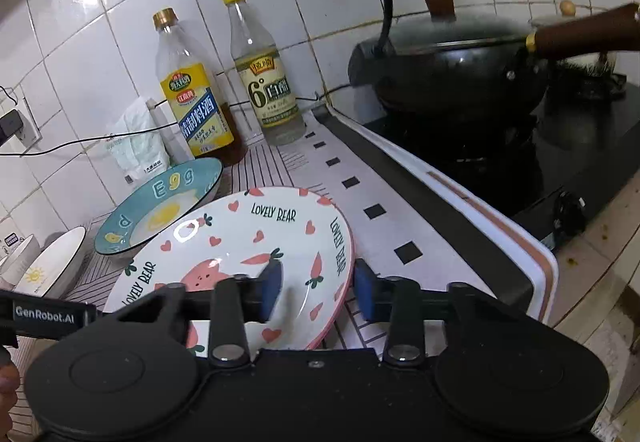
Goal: Organize plates and bowls
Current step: 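Lift the bunny plate with both grippers and carry it over the sun plate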
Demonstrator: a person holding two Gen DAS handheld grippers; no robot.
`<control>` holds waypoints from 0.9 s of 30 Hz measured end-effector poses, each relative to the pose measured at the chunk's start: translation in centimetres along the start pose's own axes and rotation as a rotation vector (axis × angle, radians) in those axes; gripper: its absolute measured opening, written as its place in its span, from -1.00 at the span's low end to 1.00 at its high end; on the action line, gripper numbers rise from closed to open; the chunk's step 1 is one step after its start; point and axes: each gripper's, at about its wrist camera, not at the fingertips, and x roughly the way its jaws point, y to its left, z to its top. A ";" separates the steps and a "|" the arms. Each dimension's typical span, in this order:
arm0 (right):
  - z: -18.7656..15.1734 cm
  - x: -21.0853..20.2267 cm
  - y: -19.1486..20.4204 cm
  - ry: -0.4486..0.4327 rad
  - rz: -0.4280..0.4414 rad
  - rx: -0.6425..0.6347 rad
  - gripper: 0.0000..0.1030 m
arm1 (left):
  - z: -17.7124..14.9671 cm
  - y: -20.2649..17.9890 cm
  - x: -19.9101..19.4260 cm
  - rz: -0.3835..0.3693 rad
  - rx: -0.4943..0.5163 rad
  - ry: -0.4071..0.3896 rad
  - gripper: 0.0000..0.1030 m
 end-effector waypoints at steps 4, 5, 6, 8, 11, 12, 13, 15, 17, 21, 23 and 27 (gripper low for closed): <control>-0.1 0.3 -0.2 0.024 0.001 0.017 -0.42 | 0.2 0.1 0.3 -0.052 -0.041 0.010 -0.41; -0.1 0.5 -0.4 0.036 0.004 0.032 -0.54 | 0.2 -0.1 0.4 -0.049 -0.037 0.006 -0.41; -0.2 0.8 -0.7 0.060 0.013 0.057 -0.58 | 0.2 -0.3 0.5 -0.043 -0.030 -0.003 -0.41; -0.7 0.8 -1.4 0.045 0.036 0.139 -0.59 | 0.1 -0.6 0.6 -0.034 -0.029 -0.026 -0.41; -1.0 0.7 -1.4 0.031 0.048 0.128 -0.58 | -0.1 -1.2 0.7 -0.018 -0.027 -0.055 -0.40; -1.0 0.8 -1.7 0.032 0.062 0.145 -0.59 | -0.2 -1.3 0.7 -0.012 -0.033 -0.059 -0.40; -1.0 0.8 -1.9 0.034 0.075 0.149 -0.59 | -0.1 -1.3 0.7 -0.011 -0.038 -0.059 -0.40; -0.9 0.8 -2.0 0.042 0.085 0.138 -0.61 | -0.1 -1.2 0.7 -0.013 -0.037 -0.060 -0.40; -0.7 0.8 -2.0 0.049 0.083 0.144 -0.62 | -0.2 -1.2 0.7 -0.017 -0.033 -0.066 -0.41; -0.6 0.7 -1.8 0.057 0.080 0.141 -0.63 | -1.2 -0.6 0.7 -0.054 -0.037 -0.127 -0.39; -0.6 0.7 -2.0 0.062 0.097 0.126 -0.63 | -1.3 -1.0 0.7 -0.038 -0.002 -0.131 -0.37; -0.4 0.8 -2.4 0.081 0.117 0.136 -0.64 | -0.6 -1.1 0.7 -0.031 -0.008 -0.095 -0.37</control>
